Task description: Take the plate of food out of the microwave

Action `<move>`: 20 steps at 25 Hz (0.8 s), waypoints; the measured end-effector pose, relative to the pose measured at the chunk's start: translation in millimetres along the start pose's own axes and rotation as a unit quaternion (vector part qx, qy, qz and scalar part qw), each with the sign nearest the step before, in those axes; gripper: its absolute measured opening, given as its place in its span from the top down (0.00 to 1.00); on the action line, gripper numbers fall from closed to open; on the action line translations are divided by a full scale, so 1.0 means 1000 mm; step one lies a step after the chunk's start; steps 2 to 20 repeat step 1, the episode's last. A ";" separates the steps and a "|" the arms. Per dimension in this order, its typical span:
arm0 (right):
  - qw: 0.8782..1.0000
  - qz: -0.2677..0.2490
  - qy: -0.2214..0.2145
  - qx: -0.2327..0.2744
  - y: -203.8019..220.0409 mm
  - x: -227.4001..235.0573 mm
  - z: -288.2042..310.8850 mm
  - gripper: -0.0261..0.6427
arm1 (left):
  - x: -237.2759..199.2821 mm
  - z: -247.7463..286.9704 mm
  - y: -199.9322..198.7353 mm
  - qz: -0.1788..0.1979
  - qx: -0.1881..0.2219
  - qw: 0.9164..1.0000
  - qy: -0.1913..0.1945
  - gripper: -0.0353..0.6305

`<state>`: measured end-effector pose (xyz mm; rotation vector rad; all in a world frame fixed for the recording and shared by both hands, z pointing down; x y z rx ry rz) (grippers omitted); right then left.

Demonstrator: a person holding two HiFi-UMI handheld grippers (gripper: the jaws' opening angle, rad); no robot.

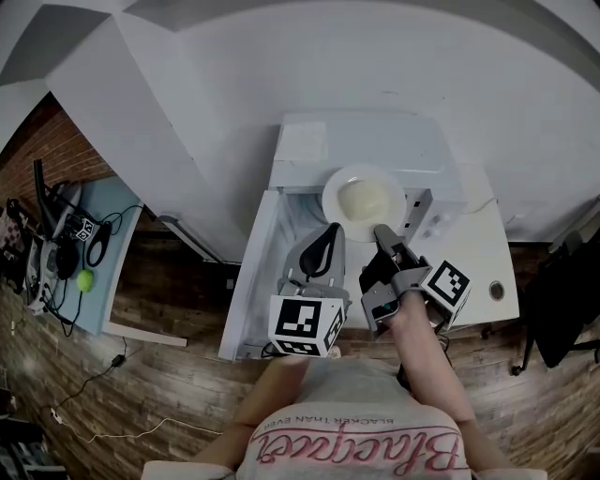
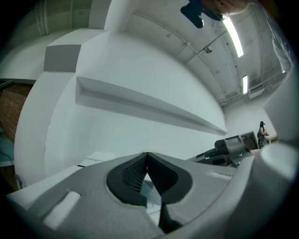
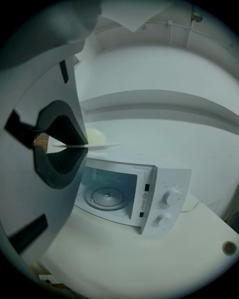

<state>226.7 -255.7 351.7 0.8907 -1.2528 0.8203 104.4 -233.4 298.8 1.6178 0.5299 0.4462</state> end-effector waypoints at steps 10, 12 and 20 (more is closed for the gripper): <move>1.000 -0.001 0.000 -0.001 0.000 0.000 0.001 0.93 | 0.000 0.001 0.001 0.000 0.000 1.000 0.001 0.94; 1.000 -0.001 0.000 -0.001 0.000 0.000 0.001 0.93 | 0.000 0.001 0.001 0.000 0.000 1.000 0.001 0.94; 1.000 -0.001 0.000 -0.001 0.000 0.000 0.001 0.93 | 0.000 0.001 0.001 0.000 0.000 1.000 0.001 0.94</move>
Point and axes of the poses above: the fingertips, and each gripper's own axes: z forward along the fingers, x to its right, y out of its underside, the point moved 4 cm from there along -z, backward along the fingers, and after that the axes turned 7 degrees about y, right-handed, at the moved point
